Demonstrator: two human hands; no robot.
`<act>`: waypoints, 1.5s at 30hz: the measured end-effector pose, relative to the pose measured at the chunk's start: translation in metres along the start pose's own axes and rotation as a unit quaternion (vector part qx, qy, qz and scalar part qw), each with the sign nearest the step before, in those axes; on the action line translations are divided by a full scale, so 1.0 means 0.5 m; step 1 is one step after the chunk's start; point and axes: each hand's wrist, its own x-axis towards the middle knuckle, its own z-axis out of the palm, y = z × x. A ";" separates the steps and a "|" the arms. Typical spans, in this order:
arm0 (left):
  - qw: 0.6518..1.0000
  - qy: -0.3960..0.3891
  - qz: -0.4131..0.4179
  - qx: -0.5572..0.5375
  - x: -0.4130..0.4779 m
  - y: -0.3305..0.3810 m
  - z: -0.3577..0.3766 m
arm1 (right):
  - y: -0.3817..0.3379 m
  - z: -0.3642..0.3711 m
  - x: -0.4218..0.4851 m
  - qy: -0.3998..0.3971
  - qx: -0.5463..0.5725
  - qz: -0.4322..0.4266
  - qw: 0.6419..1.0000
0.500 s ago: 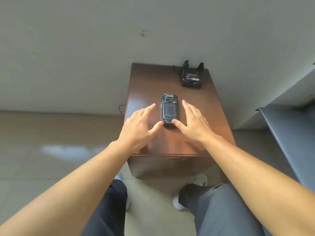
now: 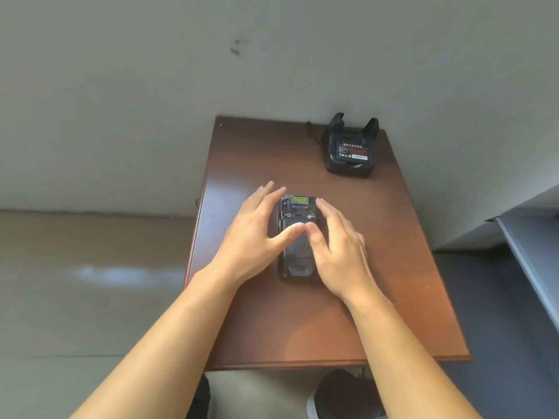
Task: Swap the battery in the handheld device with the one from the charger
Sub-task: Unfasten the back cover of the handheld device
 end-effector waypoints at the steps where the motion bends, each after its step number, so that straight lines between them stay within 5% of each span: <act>1: 1.000 -0.007 0.004 0.005 0.011 -0.010 -0.002 | 0.004 -0.001 0.008 0.009 0.017 -0.004 1.000; 9: 0.993 -0.027 0.094 0.064 0.085 -0.047 -0.035 | 0.043 -0.047 0.106 -0.030 0.042 -0.086 0.995; 22: 0.998 -0.030 0.061 0.008 0.095 -0.048 -0.047 | 0.081 -0.049 0.131 -0.074 0.184 -0.079 0.977; 45: 0.998 -0.064 0.009 -0.027 0.114 -0.039 -0.059 | 0.070 -0.070 0.126 -0.055 0.096 -0.191 0.975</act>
